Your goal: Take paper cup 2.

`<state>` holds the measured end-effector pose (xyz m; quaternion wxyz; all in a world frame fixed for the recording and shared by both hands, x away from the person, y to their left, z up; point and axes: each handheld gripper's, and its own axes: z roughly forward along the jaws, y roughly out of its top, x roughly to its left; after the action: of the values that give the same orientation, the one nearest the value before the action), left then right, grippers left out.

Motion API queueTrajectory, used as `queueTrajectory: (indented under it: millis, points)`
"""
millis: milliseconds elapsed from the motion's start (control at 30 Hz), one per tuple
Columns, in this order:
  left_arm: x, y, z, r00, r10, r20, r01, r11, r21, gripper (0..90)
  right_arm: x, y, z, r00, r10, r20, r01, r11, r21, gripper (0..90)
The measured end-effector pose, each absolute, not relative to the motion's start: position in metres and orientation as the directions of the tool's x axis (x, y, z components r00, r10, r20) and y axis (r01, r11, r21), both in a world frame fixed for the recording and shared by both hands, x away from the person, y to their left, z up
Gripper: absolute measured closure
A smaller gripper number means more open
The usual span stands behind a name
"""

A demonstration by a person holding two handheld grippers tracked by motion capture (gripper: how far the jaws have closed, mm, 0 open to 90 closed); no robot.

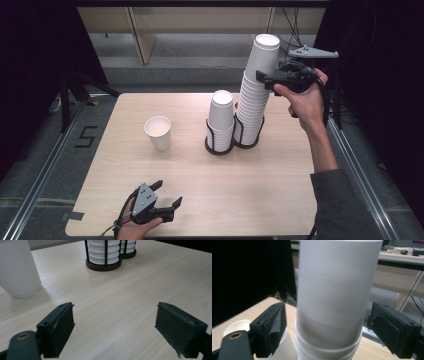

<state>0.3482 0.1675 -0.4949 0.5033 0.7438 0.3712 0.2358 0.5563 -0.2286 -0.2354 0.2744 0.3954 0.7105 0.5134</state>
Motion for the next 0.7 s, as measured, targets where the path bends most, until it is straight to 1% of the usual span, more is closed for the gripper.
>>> queueTrajectory:
  millis: [300, 333, 467, 533, 700]
  points:
    - [0.348, 0.167, -0.496, 0.616, 0.787, -0.027, 0.316, -0.216, 0.924, 14.7, 0.581, -0.218, -0.238, -0.522, 0.851, 0.061, 0.291, 0.111, 0.950, 15.0]
    - [0.348, 0.167, -0.496, 0.617, 0.787, -0.028, 0.317, -0.216, 0.923, 14.7, 0.584, -0.217, -0.238, -0.528, 0.848, 0.048, 0.282, 0.122, 0.952, 14.4]
    - [0.348, 0.165, -0.496, 0.620, 0.784, -0.034, 0.316, -0.211, 0.925, 14.7, 0.591, -0.211, -0.238, -0.515, 0.855, 0.056, 0.298, 0.118, 0.947, 13.4]
    - [0.347, 0.165, -0.496, 0.624, 0.781, -0.033, 0.315, -0.213, 0.925, 14.7, 0.593, -0.210, -0.239, -0.515, 0.855, 0.069, 0.302, 0.105, 0.947, 14.2]
    - [0.347, 0.165, -0.496, 0.622, 0.783, -0.029, 0.319, -0.218, 0.922, 14.7, 0.592, -0.209, -0.236, -0.507, 0.860, 0.059, 0.297, 0.111, 0.948, 16.3]
